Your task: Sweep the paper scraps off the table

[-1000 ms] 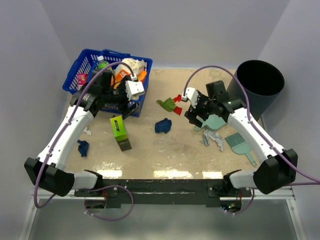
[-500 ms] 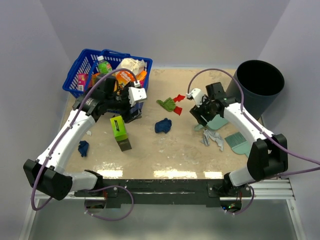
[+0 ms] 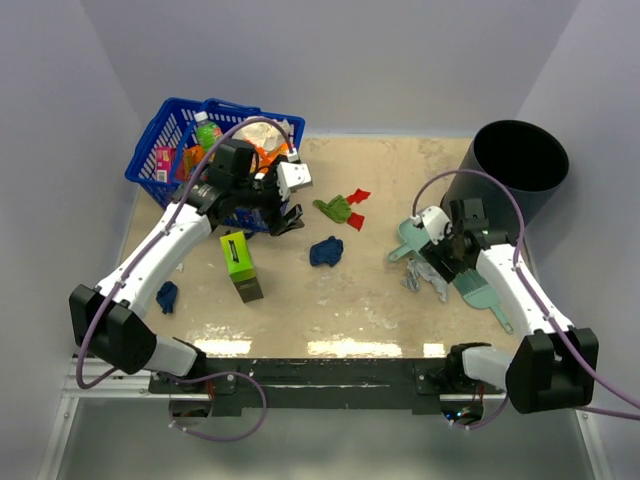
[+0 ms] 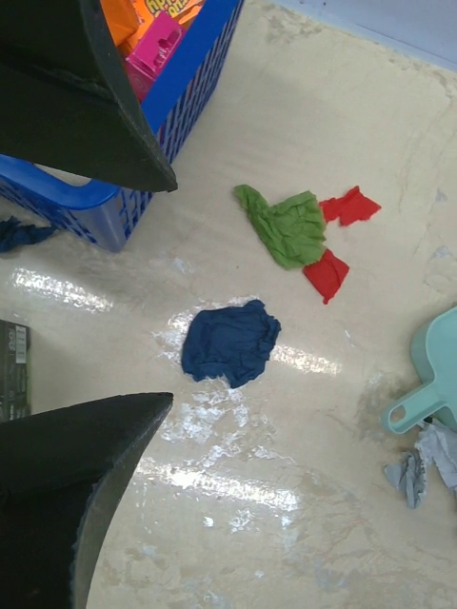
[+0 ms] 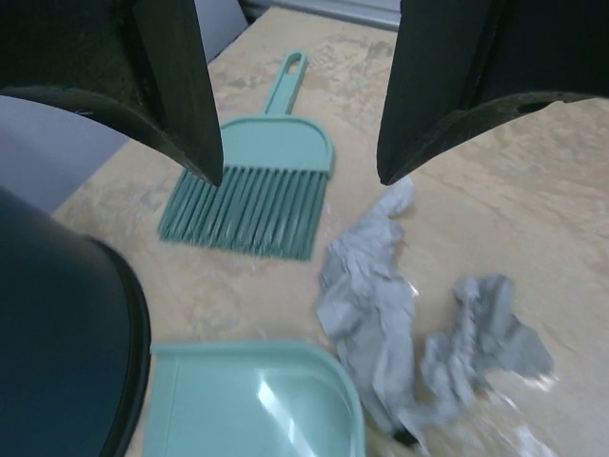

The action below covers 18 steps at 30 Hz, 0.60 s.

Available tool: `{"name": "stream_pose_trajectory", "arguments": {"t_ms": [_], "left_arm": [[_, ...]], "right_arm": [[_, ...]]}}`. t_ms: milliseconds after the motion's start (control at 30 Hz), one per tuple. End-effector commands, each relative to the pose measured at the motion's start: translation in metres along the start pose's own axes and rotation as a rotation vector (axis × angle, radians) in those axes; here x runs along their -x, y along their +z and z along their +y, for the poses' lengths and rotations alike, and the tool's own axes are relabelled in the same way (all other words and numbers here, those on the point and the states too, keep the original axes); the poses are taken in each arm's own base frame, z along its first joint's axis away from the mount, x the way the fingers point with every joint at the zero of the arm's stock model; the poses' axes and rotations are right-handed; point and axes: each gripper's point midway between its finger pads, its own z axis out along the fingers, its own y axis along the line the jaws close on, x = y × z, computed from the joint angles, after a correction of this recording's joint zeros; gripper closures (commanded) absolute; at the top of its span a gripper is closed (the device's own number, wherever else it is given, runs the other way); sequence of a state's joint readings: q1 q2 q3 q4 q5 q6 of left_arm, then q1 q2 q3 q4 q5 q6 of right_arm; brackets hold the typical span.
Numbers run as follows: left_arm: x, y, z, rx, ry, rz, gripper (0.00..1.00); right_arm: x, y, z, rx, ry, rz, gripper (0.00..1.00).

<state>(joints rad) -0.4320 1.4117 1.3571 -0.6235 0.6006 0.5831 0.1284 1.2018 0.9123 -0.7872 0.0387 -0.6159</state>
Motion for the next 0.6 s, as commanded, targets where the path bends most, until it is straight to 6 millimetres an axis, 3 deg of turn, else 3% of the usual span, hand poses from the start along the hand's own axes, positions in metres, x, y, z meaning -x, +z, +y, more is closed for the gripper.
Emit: {"name": "stream_pose_trajectory", "arguments": {"t_ms": [0, 100, 200, 567], "left_arm": [[0.037, 0.004, 0.005, 0.000, 0.019, -0.101, 0.10], [0.041, 0.010, 0.005, -0.019, -0.016, -0.118, 0.10], [0.046, 0.019, 0.002, -0.050, -0.041, -0.135, 0.10], [0.049, 0.026, -0.002, -0.061, -0.024, -0.138, 0.10]], "right_arm": [[-0.059, -0.003, -0.010, -0.071, 0.012, 0.161, 0.32], [-0.097, -0.010, -0.008, -0.070, 0.016, 0.250, 0.32], [-0.118, -0.017, -0.006, -0.072, 0.015, 0.286, 0.32], [-0.174, -0.010, -0.006, 0.032, 0.147, 0.421, 0.37]]}}
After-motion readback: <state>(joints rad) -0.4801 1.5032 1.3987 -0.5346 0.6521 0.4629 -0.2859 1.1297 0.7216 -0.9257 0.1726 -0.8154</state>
